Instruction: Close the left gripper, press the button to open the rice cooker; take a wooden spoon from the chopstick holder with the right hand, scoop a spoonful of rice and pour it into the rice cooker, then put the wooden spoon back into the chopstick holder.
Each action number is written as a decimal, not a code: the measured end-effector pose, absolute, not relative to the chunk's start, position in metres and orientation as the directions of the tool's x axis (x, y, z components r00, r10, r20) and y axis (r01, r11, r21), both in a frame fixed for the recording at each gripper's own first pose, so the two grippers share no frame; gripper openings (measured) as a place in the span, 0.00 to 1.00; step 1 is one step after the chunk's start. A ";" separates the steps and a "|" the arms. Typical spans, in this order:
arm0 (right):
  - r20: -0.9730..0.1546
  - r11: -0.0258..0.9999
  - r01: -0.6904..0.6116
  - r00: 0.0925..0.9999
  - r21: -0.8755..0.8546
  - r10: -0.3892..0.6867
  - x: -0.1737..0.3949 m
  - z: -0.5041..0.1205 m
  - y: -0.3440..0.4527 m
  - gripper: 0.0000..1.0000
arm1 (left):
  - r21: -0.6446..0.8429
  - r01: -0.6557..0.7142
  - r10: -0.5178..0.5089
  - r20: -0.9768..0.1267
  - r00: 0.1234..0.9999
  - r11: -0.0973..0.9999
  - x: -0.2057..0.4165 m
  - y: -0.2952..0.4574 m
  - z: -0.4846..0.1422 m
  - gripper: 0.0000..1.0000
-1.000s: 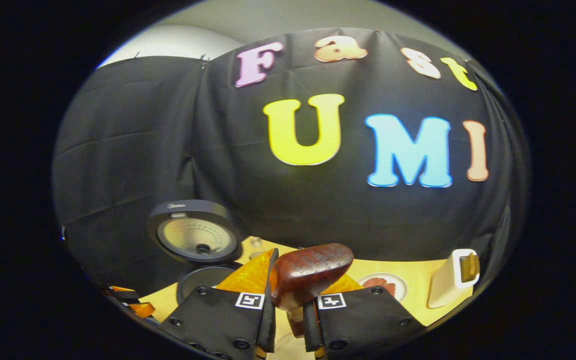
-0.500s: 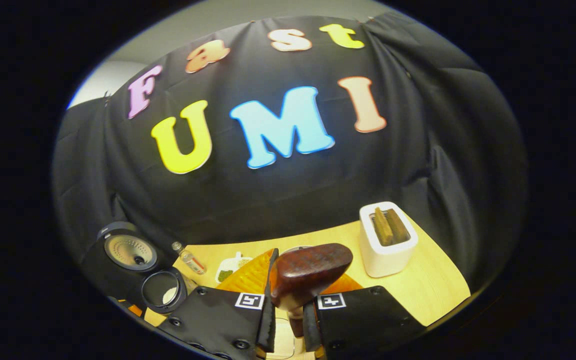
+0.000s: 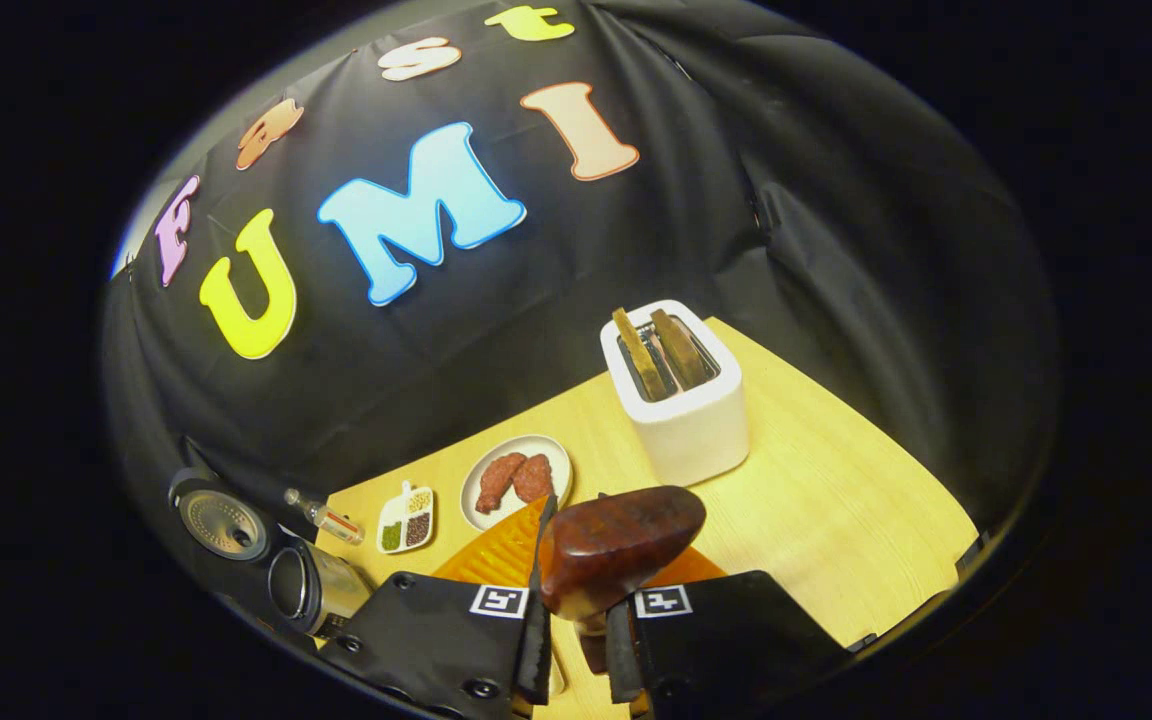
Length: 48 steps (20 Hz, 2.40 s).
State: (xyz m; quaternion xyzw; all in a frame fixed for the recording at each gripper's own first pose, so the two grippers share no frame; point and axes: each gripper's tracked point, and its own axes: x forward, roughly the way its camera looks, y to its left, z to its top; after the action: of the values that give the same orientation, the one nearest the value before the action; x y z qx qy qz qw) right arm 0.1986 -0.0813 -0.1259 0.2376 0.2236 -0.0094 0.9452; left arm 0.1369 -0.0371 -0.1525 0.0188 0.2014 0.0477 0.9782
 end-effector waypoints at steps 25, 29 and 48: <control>-0.311 0.969 0.148 0.947 0.199 -0.081 0.132 -0.109 -0.120 0.98 | 0.002 -0.245 0.241 -0.197 0.950 0.970 0.177 0.059 -0.020 0.89; -0.224 0.986 0.151 0.966 0.073 -0.132 0.101 -0.084 -0.122 0.98 | -0.031 -0.217 0.212 -0.124 0.969 0.976 0.216 0.083 0.032 0.89; -0.158 0.946 0.315 0.940 0.072 -0.301 -0.009 -0.056 -0.130 0.98 | -0.177 -0.204 0.107 -0.442 0.890 0.963 0.400 0.127 0.001 0.89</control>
State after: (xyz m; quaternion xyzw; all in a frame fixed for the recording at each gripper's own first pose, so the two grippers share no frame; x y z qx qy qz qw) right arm -0.0093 -0.1297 -0.0561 0.0483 0.0728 -0.1566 0.9838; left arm 0.3998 0.1266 0.0012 -0.1099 0.2198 0.0806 0.9660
